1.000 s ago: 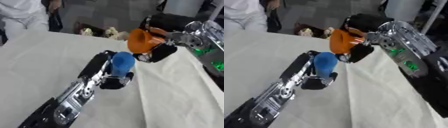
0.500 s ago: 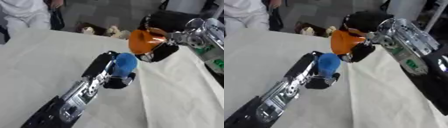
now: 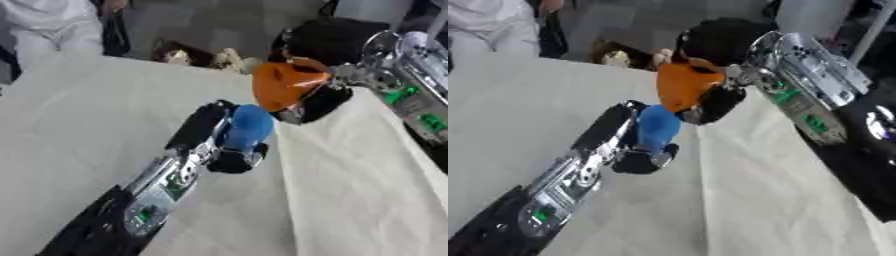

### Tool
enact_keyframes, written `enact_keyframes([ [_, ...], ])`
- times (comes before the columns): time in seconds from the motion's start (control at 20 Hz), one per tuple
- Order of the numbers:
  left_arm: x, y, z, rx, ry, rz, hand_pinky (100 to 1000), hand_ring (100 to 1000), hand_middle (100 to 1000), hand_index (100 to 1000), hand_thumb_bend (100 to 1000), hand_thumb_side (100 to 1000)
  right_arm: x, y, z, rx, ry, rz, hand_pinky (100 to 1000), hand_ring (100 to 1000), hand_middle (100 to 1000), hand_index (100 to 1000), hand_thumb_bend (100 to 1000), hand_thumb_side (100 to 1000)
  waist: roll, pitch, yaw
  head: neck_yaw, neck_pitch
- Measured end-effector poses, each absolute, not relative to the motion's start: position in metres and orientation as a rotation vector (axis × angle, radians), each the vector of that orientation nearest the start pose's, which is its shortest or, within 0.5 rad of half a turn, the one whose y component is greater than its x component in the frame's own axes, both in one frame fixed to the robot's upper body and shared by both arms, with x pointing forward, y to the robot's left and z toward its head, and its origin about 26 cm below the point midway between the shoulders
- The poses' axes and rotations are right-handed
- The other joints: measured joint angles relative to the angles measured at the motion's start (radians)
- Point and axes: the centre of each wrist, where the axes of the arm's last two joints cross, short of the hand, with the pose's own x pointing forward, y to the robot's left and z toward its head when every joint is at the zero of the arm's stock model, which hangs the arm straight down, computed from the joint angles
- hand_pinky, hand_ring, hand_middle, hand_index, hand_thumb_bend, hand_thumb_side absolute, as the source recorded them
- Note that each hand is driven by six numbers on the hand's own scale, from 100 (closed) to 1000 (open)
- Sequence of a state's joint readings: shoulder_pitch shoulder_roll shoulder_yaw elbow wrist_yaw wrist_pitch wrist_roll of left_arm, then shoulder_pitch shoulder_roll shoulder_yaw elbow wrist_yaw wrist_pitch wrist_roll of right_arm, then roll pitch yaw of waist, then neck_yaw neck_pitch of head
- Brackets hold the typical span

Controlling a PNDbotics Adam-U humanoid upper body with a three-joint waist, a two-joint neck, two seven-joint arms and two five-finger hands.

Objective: Pour the contents of one cup into another cup.

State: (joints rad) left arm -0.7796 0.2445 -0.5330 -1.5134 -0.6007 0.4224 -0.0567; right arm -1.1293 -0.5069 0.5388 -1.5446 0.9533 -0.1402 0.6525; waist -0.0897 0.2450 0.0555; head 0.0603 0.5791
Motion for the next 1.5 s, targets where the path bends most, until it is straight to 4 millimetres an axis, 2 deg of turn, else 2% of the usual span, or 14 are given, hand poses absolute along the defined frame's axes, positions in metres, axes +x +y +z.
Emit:
enact_keyframes([
  [0.35, 0.3745, 0.0859, 0.1851, 0.644, -1.774, -1.127, 219, 355, 506, 342, 100, 269, 0.3782, -0.1149, 0.3302, 1.358, 1.682, -2.424, 282, 503, 578, 615, 100, 501, 0.0, -0.006, 0.001, 0.001, 0.001],
  [0.8, 0.3754, 0.0836, 0.1843, 0.631, -1.755, -1.128, 220, 355, 507, 343, 100, 267, 0.3772, -0.1125, 0.3326, 1.441, 1.574, -2.318, 282, 514, 599, 624, 100, 496, 0.0, -0.011, 0.003, 0.004, 0.001],
  [1.5, 0.3723, 0.0789, 0.1863, 0.571, -1.737, -1.119, 218, 353, 506, 339, 100, 266, 0.3842, -0.114, 0.3265, 1.506, 1.528, -2.233, 282, 522, 614, 631, 100, 489, 0.0, -0.012, 0.012, 0.004, 0.0],
])
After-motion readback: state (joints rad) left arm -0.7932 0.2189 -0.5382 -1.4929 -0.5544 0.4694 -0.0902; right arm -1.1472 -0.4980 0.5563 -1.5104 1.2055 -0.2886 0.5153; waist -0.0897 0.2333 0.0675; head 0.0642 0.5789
